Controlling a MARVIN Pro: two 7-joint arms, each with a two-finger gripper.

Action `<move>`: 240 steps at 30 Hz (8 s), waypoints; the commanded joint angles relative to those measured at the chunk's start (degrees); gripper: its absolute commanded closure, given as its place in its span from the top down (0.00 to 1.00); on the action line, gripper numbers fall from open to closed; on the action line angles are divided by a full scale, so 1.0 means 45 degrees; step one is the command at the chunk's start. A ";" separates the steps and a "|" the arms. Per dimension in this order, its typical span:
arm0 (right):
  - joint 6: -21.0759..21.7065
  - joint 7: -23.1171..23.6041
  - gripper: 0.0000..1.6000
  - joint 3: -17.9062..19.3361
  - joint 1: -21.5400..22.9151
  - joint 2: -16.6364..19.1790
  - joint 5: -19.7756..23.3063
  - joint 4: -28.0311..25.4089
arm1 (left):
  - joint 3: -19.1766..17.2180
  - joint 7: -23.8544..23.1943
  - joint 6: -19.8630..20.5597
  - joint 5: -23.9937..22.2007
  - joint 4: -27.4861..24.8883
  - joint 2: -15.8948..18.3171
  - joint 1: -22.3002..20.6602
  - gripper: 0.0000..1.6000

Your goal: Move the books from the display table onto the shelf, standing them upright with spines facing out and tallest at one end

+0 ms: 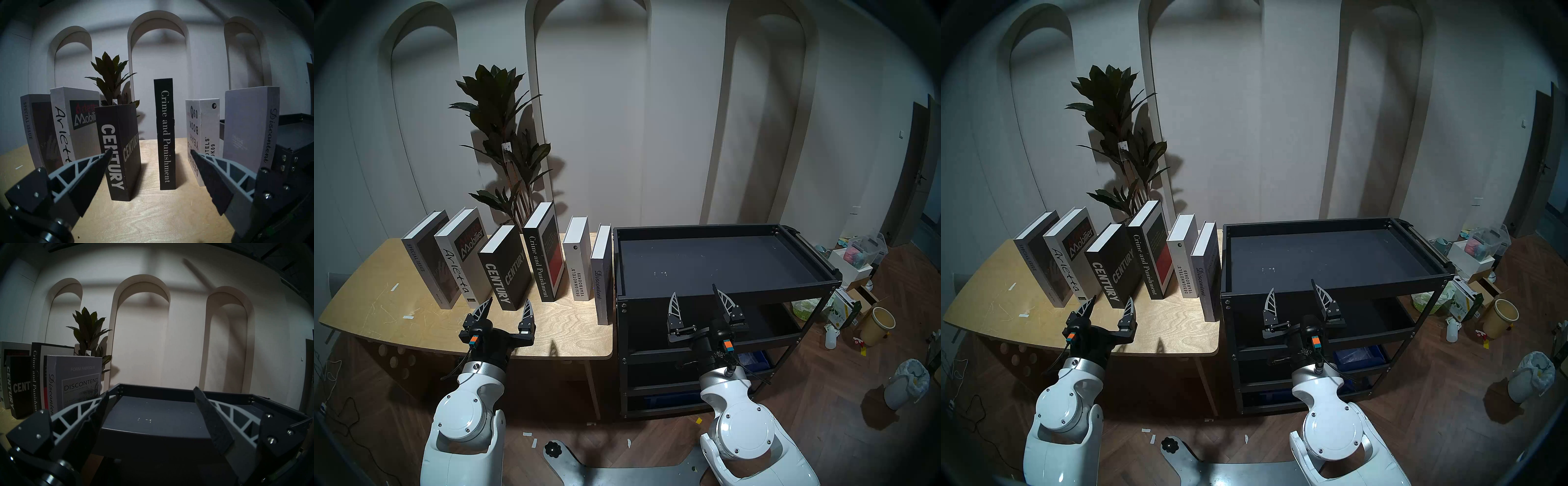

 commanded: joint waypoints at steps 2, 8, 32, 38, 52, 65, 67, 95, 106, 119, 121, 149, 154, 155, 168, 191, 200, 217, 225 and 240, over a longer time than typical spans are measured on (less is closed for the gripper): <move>-0.0014 -0.0024 1.00 -0.0013 0.0086 -0.0003 0.0009 -0.0239 | -0.0571 -0.0898 -0.0369 -0.0872 0.0474 0.0843 -0.1339 1.00; -0.0014 -0.0077 1.00 -0.0043 0.0104 0.0047 0.0035 -0.0234 | -0.0822 -0.2024 -0.0418 -0.1758 0.0078 0.1288 -0.1180 1.00; 0.0045 -0.0301 1.00 -0.0178 0.0172 0.0290 0.0168 -0.0261 | -0.1733 -0.3624 -0.1008 -0.2866 0.0313 0.1613 -0.0643 1.00; 0.0027 -0.0368 1.00 -0.0217 0.0199 0.0348 0.0198 -0.0241 | -0.1777 -0.3102 -0.0818 -0.2291 0.1529 0.2109 -0.1827 1.00; 0.0028 -0.0527 1.00 -0.0312 0.0257 0.0503 0.0279 -0.0230 | -0.1180 -0.2810 -0.0768 -0.1950 0.3514 0.3078 -0.3679 1.00; 0.0048 -0.0656 1.00 -0.0391 0.0302 0.0641 0.0355 -0.0236 | -0.1039 -0.2935 -0.1013 -0.2045 0.4760 0.3396 -0.4778 1.00; 0.0050 -0.0672 1.00 -0.0402 0.0308 0.0658 0.0364 -0.0237 | -0.1101 -0.2927 -0.1039 -0.2082 0.4790 0.3401 -0.4825 1.00; 0.0088 -0.0941 1.00 -0.0569 0.0407 0.0939 0.0517 -0.0244 | -0.1232 -0.2763 -0.1239 -0.1786 0.5581 0.3579 -0.5711 1.00; 0.0097 -0.1047 1.00 -0.0636 0.0446 0.1046 0.0575 -0.0245 | -0.1173 -0.2713 -0.1499 -0.1812 0.6131 0.3610 -0.6191 1.00; 0.0116 -0.1170 1.00 -0.0714 0.0493 0.1174 0.0644 -0.0251 | -0.0692 -0.3523 -0.1558 -0.2477 0.7078 0.3596 -0.6928 1.00; 0.0116 -0.1191 1.00 -0.0727 0.0501 0.1195 0.0656 -0.0250 | -0.0593 -0.3645 -0.1530 -0.2577 0.7299 0.3596 -0.7092 1.00; 0.0135 -0.1463 1.00 -0.0902 0.0610 0.1469 0.0805 -0.0250 | 0.0012 -0.4791 -0.0886 -0.3536 0.8756 0.3561 -0.8269 1.00; 0.0149 -0.1504 1.00 -0.0928 0.0625 0.1514 0.0830 -0.0258 | 0.0139 -0.4714 -0.0588 -0.3596 0.8491 0.3370 -0.7984 1.00; 0.0154 -0.1516 1.00 -0.0936 0.0629 0.1527 0.0837 -0.0261 | 0.0160 -0.4588 -0.0534 -0.3524 0.8446 0.3350 -0.7946 1.00; 0.0153 -0.1635 1.00 -0.1014 0.0680 0.1643 0.0901 -0.0254 | -0.0078 -0.3494 -0.0153 -0.3011 0.7075 0.3373 -0.7141 0.00; 0.0091 -0.1862 1.00 -0.1165 0.0805 0.1825 0.1008 -0.0158 | -0.0410 -0.3626 -0.1563 -0.2611 0.3445 0.3672 -0.7622 0.00; 0.0090 -0.1949 1.00 -0.1221 0.0845 0.1900 0.1046 -0.0151 | -0.0333 -0.3149 -0.2140 -0.1177 0.2040 0.3706 -0.7296 0.00; 0.0082 -0.2127 1.00 -0.1341 0.0936 0.2043 0.1127 -0.0098 | 0.1172 -0.2106 -0.3517 0.1528 -0.0863 0.3259 -0.8187 0.00; 0.0076 -0.2193 1.00 -0.1389 0.0977 0.2094 0.1159 -0.0059 | 0.2855 -0.2270 -0.3435 0.0556 -0.2026 0.2428 -0.8792 0.00; 0.0073 -0.2341 1.00 -0.1488 0.1052 0.2218 0.1220 -0.0052 | 0.5874 -0.0902 0.0160 -0.0502 -0.2762 0.0354 -0.8396 0.00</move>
